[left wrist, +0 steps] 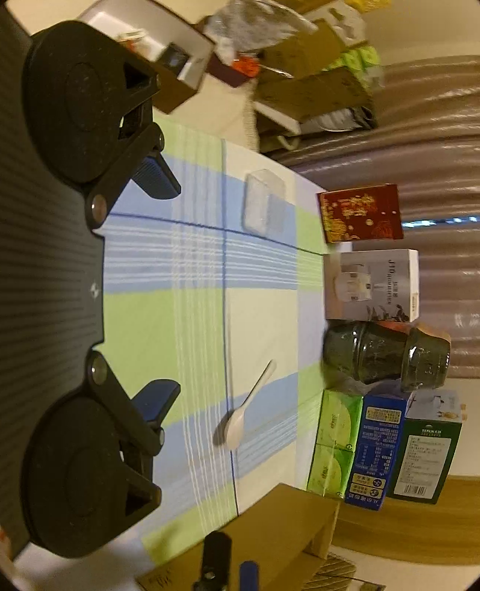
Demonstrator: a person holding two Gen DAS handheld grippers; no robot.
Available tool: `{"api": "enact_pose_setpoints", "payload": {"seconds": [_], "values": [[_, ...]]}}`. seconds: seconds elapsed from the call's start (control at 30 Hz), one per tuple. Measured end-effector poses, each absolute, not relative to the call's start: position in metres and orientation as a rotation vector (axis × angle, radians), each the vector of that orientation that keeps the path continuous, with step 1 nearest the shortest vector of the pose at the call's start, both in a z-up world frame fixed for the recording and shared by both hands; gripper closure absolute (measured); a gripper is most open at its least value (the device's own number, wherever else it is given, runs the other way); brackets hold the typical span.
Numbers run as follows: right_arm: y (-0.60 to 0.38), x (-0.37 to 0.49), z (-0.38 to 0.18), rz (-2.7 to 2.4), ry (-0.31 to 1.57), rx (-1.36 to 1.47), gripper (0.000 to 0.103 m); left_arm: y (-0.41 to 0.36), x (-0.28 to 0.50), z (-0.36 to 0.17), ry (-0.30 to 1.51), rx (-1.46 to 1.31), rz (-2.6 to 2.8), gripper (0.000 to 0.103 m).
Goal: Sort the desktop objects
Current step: 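Withdraw both grippers from the cardboard box back over the table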
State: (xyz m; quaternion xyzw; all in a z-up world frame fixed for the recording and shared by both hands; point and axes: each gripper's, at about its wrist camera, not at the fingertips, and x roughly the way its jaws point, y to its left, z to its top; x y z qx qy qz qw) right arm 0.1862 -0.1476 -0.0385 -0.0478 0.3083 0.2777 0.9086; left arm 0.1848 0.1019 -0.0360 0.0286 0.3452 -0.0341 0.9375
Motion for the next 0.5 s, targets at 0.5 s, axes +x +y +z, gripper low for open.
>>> {"api": "enact_pose_setpoints", "payload": {"seconds": [0.5], "values": [[-0.115, 0.244, -0.091, 0.606, 0.64, -0.168, 0.019, 0.134, 0.237, -0.065, 0.706, -0.003, -0.035, 0.001]]}}
